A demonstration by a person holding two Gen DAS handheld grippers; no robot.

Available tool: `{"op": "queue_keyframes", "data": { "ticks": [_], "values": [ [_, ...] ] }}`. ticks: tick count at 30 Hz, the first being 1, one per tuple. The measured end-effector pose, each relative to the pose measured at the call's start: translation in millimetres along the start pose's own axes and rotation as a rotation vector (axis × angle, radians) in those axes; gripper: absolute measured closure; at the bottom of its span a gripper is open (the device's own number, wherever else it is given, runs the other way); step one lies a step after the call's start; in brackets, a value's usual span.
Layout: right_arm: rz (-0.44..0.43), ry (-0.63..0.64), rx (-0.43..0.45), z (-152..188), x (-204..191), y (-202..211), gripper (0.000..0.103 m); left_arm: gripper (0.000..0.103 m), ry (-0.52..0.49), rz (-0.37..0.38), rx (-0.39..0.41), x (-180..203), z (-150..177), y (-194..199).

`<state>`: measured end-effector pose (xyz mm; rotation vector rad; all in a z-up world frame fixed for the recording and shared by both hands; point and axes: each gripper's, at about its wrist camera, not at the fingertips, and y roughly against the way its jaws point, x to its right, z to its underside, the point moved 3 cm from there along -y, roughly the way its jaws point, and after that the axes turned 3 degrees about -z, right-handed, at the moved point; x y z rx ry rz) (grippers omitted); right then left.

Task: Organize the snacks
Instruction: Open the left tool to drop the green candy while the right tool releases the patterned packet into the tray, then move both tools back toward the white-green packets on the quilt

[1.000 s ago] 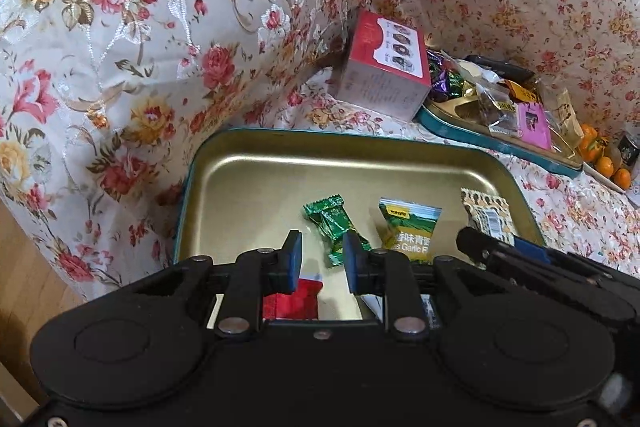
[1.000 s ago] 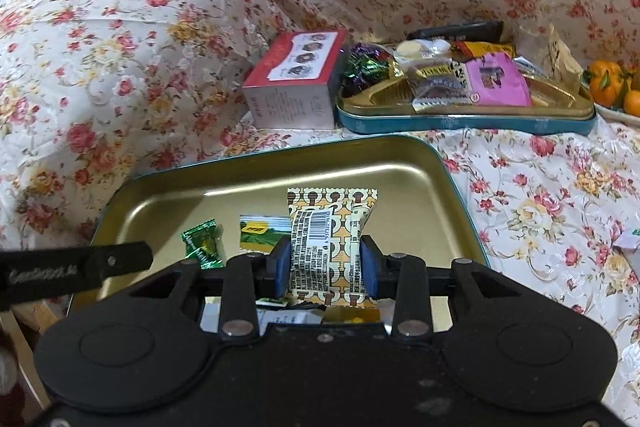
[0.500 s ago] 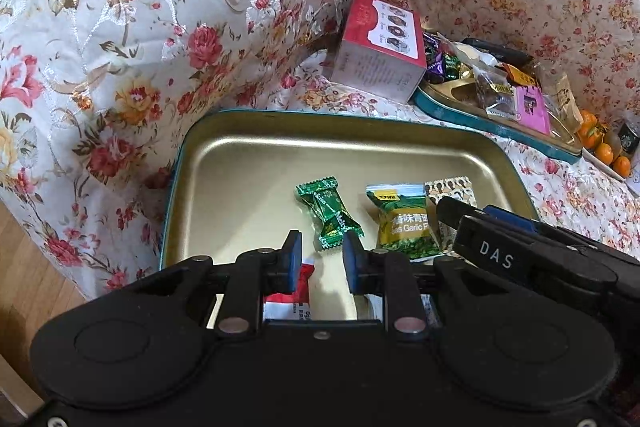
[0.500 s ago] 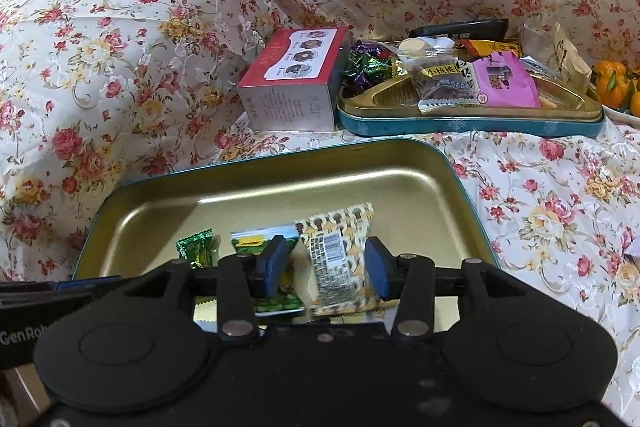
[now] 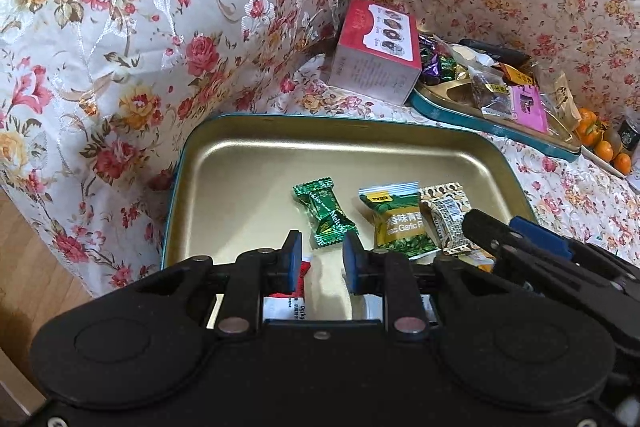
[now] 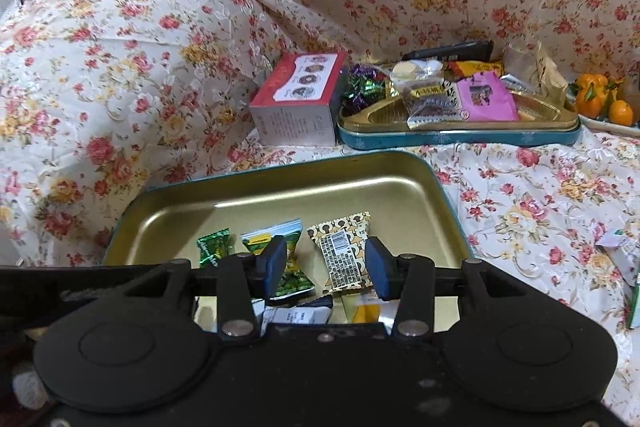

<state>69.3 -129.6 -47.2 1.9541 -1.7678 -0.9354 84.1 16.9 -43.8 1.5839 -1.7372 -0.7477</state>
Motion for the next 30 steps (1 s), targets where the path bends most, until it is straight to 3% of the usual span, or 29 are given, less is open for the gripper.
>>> {"op": "queue_keyframes", "data": {
  "ticks": [16, 30],
  "values": [
    [0.044, -0.006, 0.056, 30.0, 29.7, 66.2, 0.057, 0.071, -0.061, 0.016, 0.019, 30.4, 11.1, 11.7],
    [0.209, -0.034, 0.039, 80.3, 107.2, 122.0, 0.057, 0.071, -0.247, 0.151, -0.01, 101.2, 51.1, 33.4]
  ]
}}
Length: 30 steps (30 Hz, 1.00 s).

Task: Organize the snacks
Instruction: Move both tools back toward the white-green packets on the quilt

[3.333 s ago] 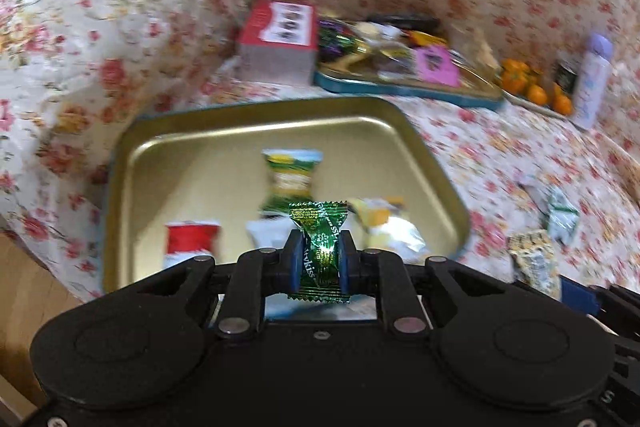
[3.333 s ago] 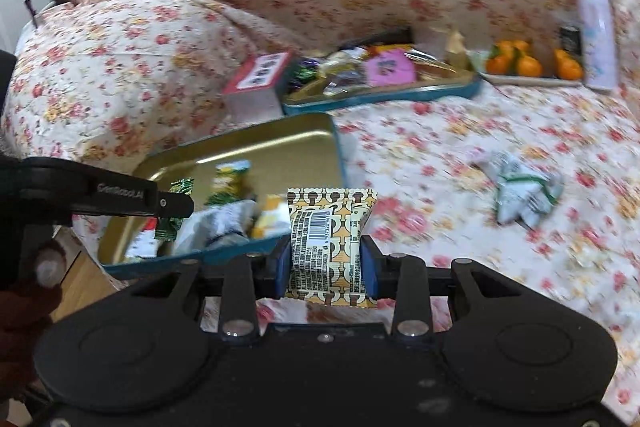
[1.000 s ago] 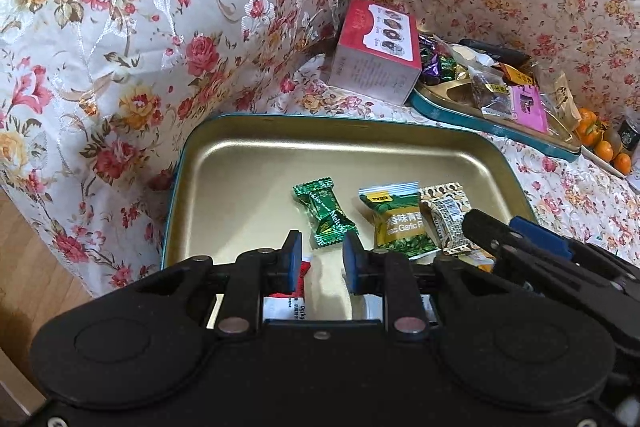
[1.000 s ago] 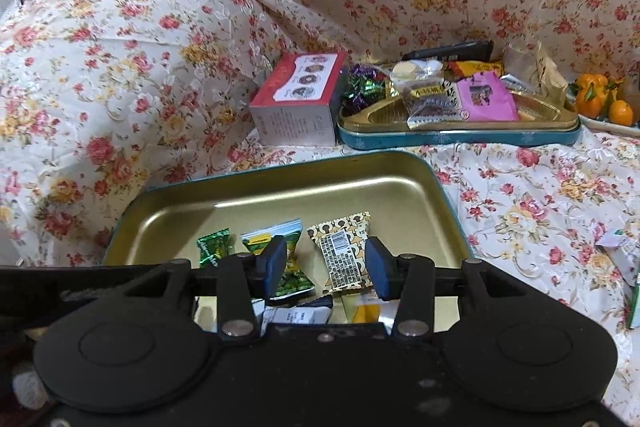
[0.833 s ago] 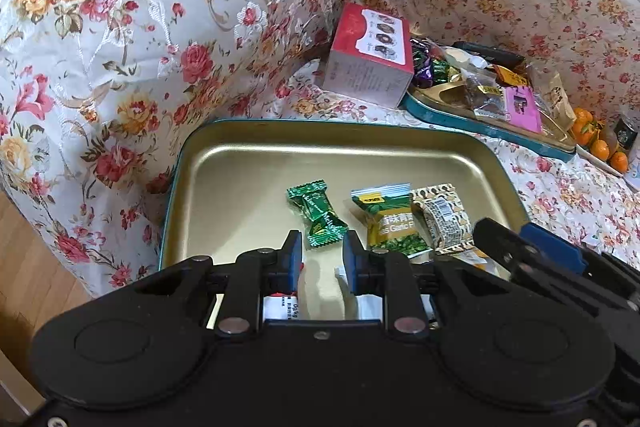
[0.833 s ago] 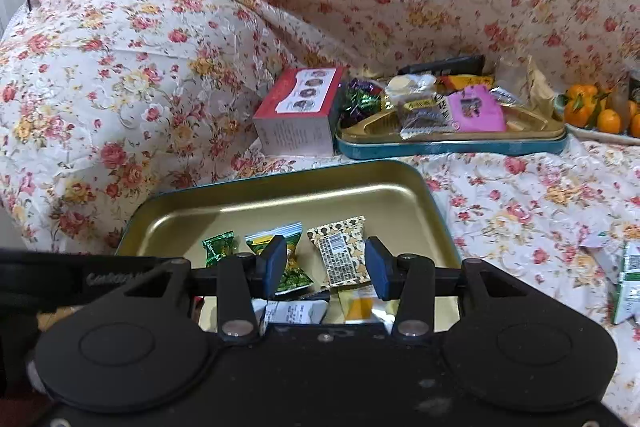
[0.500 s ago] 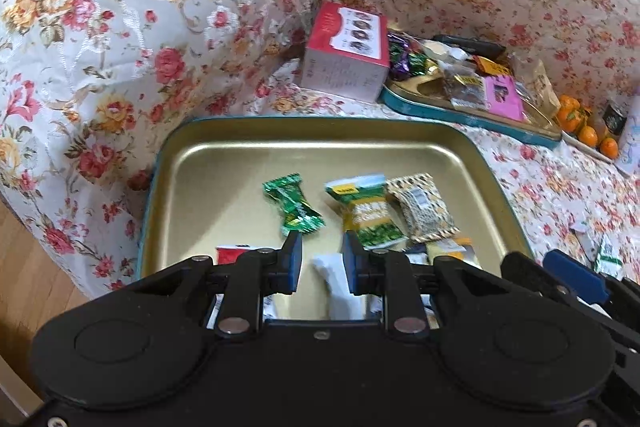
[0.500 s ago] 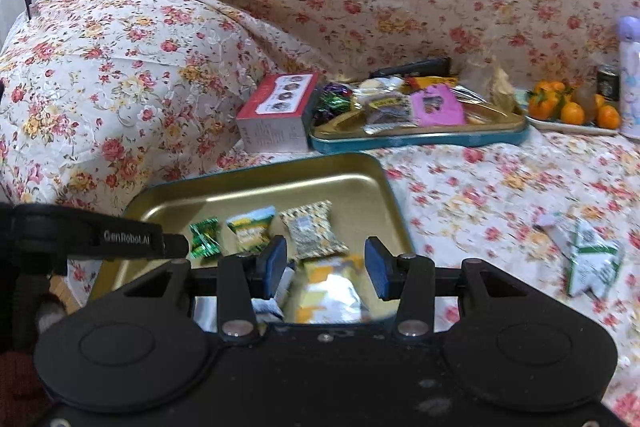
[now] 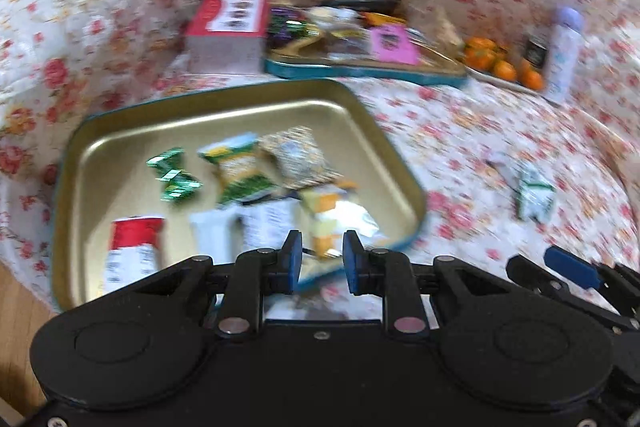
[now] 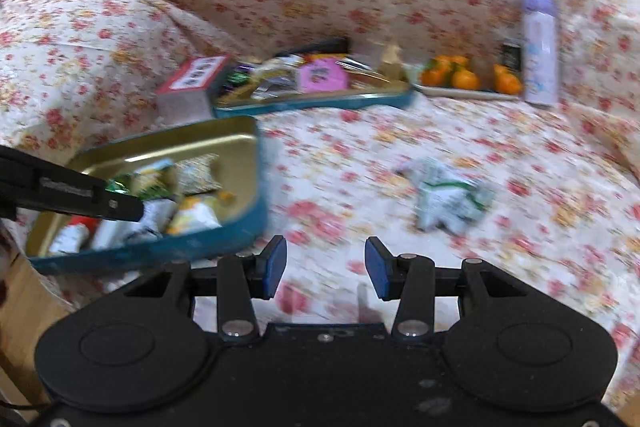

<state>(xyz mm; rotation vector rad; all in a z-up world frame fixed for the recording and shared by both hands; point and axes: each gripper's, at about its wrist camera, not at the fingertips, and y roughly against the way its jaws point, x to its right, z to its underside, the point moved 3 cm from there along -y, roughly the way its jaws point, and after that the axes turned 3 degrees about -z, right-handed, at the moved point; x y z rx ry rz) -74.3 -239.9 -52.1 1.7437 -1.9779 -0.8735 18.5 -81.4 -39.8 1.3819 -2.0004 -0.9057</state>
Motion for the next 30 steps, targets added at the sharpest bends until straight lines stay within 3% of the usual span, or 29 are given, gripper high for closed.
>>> {"op": "queue_keyframes", "data": {
  "ticks": [11, 14, 16, 22, 30],
  "values": [
    [0.128, -0.065, -0.005, 25.8, 72.0, 16.9, 0.057, 0.071, -0.152, 0.045, -0.034, 72.1, 28.9, -2.7],
    [0.145, -0.074, 0.001, 26.6, 86.1, 16.4, 0.057, 0.071, -0.146, 0.056, -0.034, 89.2, 29.0, -7.0],
    [0.148, -0.067, 0.012, 23.2, 91.6, 14.0, 0.057, 0.071, -0.138, 0.073, -0.048, 99.8, 26.6, -13.0],
    [0.132, -0.048, 0.044, 6.0, 100.5, 3.2, 0.056, 0.071, -0.164, 0.03, -0.055, 129.6, 18.8, -39.7],
    [0.084, -0.025, 0.078, -20.0, 99.5, -18.7, 0.052, 0.071, -0.131, 0.021, -0.11, 140.3, 18.6, -61.7]
  ]
}}
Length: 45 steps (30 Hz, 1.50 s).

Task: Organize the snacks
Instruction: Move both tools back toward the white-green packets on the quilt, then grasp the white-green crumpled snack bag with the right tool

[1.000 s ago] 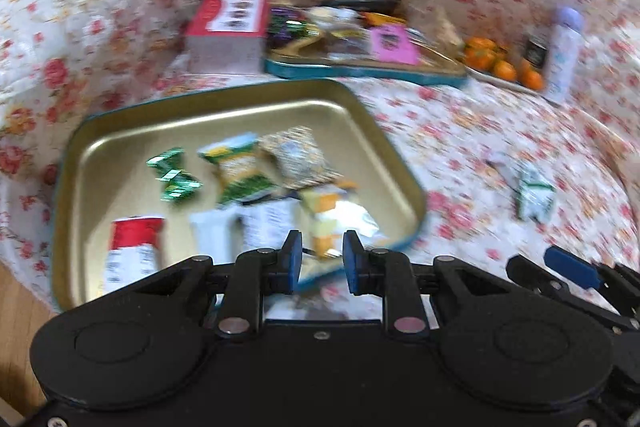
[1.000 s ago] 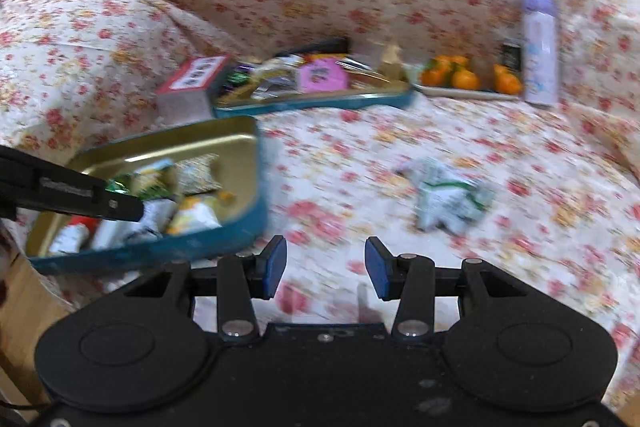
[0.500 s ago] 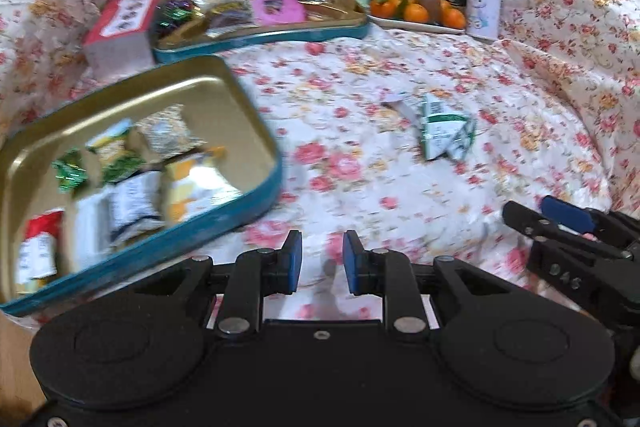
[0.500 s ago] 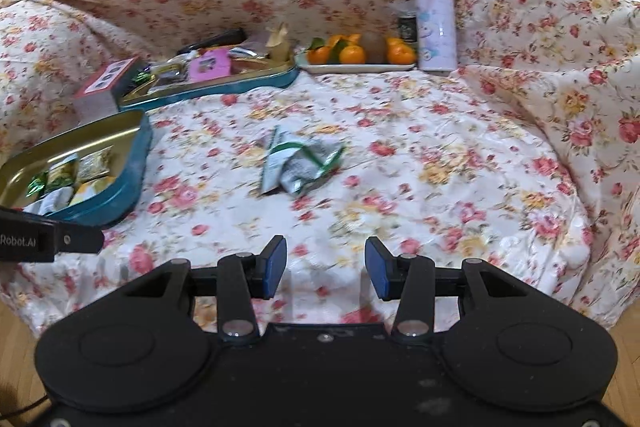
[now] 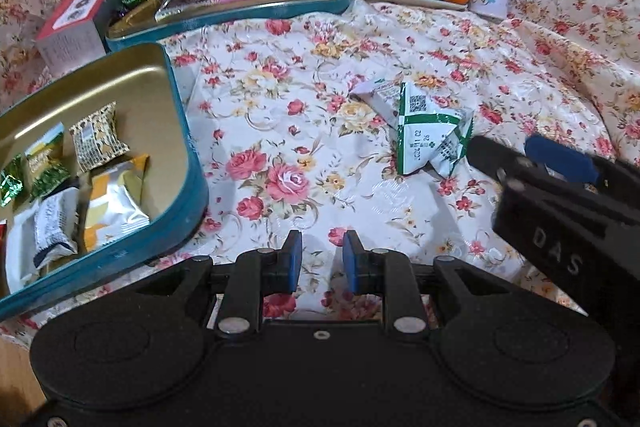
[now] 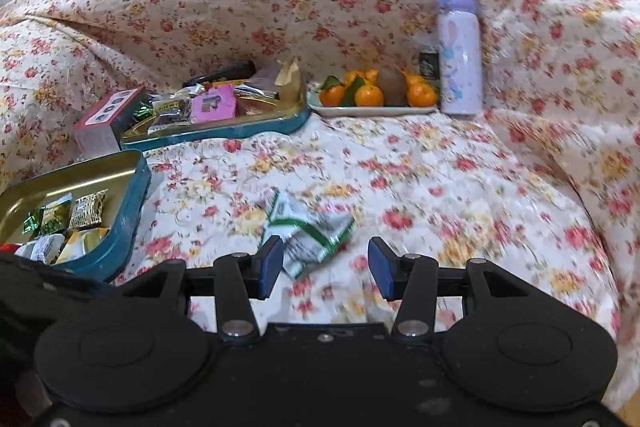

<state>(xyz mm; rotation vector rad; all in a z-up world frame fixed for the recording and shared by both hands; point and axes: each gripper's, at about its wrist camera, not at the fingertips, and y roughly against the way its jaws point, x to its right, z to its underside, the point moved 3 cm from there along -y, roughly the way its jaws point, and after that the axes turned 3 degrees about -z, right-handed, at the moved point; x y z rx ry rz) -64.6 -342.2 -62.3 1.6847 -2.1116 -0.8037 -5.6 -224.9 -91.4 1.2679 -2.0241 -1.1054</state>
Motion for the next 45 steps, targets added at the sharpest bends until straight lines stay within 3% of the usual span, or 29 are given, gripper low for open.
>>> {"op": "queue_keyframes", "data": {
  "ticks": [10, 18, 20, 22, 24, 31, 35, 40, 45],
  "values": [
    [-0.058, 0.168, 0.016, -12.7, -12.8, -36.8, 0.047, 0.07, -0.004, -0.029, 0.016, 4.3, -0.2, -2.3],
    [0.011, 0.102, 0.017, -15.6, 13.4, -60.7, 0.045, 0.069, 0.006, -0.014, 0.006, 3.5, -0.9, -3.5],
    [0.077, 0.084, 0.019, -17.8, 24.9, -66.5, 0.045, 0.063, 0.006, 0.0, 0.003, 3.9, -1.1, -3.7],
    [0.094, 0.045, 0.016, -19.5, 35.8, -68.9, 0.045, 0.05, -0.011, 0.018, 0.005, 7.4, -0.2, -4.1],
    [0.103, 0.009, 0.01, -21.1, 45.3, -68.6, 0.044, 0.05, -0.029, 0.002, 0.013, 12.6, 1.2, -4.1],
    [-0.028, 0.044, 0.042, -11.9, 45.9, -49.7, 0.038, 0.049, -0.018, -0.003, 0.018, 14.0, 0.6, -4.3],
    [-0.01, 0.139, 0.023, -0.5, 34.5, -57.4, 0.034, 0.048, -0.023, -0.009, 0.024, 14.8, 1.2, -4.0],
    [-0.039, 0.168, 0.001, 3.0, 30.7, -63.5, 0.032, 0.047, -0.028, -0.017, 0.025, 16.0, 1.0, -3.8],
    [-0.029, 0.237, 0.032, 9.4, 28.9, -61.8, 0.034, 0.047, -0.028, -0.019, 0.022, 15.9, 0.7, -4.4]
  ]
}}
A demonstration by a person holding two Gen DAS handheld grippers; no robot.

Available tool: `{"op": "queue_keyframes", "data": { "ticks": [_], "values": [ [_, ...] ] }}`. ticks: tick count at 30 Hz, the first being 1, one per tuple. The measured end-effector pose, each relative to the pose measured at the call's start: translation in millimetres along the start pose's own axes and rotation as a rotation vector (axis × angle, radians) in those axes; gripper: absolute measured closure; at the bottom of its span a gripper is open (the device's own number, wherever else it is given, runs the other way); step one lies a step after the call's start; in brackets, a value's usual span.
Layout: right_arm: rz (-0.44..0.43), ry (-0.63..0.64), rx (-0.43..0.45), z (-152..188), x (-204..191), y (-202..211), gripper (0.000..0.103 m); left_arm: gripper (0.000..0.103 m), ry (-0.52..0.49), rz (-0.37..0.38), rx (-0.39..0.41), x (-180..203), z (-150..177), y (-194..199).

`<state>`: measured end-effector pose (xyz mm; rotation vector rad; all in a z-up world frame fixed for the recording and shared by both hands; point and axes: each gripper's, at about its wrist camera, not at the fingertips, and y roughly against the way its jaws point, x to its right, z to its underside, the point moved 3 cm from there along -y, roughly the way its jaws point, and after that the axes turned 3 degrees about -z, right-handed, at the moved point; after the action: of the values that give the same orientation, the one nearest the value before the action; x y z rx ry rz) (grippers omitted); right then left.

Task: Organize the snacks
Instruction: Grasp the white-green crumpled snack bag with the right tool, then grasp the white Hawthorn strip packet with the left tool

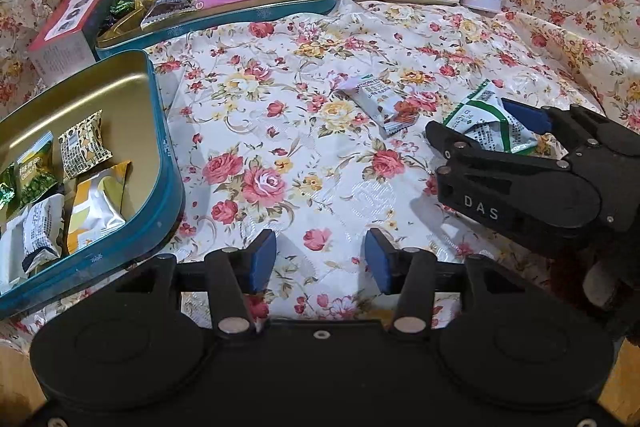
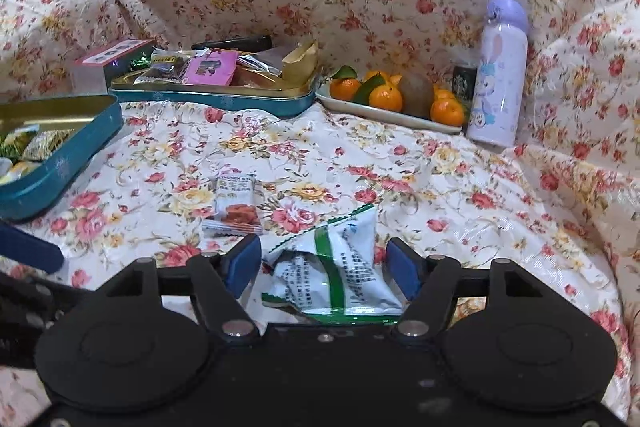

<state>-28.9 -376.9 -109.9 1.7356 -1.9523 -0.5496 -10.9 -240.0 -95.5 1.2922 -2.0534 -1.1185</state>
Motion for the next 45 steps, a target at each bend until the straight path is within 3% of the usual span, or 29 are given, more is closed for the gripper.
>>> {"op": "queue_keyframes", "data": {
  "ticks": [2, 6, 14, 16, 22, 24, 27, 33, 41, 45],
  "values": [
    [-0.003, -0.002, 0.003, 1.1, 2.6, 1.2, 0.046, 0.047, -0.001, -0.005, 0.0, 0.7, -0.1, -0.2],
    [-0.01, -0.059, -0.008, -3.2, 16.7, -1.5, 0.059, 0.046, -0.001, -0.017, 0.005, 1.5, 0.6, 0.0],
    [0.022, -0.204, -0.028, -14.5, 45.9, -18.1, 0.057, 0.045, 0.005, -0.03, 0.0, 1.8, -0.6, 0.0],
    [0.051, -0.215, -0.036, -15.1, 48.5, -19.4, 0.046, 0.045, 0.006, -0.031, -0.002, 1.8, -0.8, -0.2],
    [0.082, -0.193, -0.039, -6.8, 46.8, -8.8, 0.036, 0.045, 0.007, -0.032, -0.005, 2.1, -0.8, 0.1],
    [0.094, -0.169, -0.034, -4.6, 44.3, -7.9, 0.037, 0.045, 0.011, -0.029, -0.011, 1.2, -1.5, -0.1],
    [0.09, -0.142, -0.04, -7.3, 41.0, -10.1, 0.053, 0.046, 0.018, -0.018, -0.024, -0.8, -3.6, -0.4],
    [0.095, -0.138, -0.024, -14.4, 42.8, -17.5, 0.054, 0.047, 0.061, 0.008, -0.036, -5.9, -15.0, 0.5],
    [0.023, -0.397, 0.039, -13.6, 77.7, -27.7, 0.057, 0.047, 0.063, 0.005, 0.013, -0.2, -51.9, 3.0],
    [0.036, -0.389, 0.045, -13.7, 74.3, -27.7, 0.057, 0.047, 0.062, 0.016, 0.026, 8.0, -66.7, -2.0]
  ]
}}
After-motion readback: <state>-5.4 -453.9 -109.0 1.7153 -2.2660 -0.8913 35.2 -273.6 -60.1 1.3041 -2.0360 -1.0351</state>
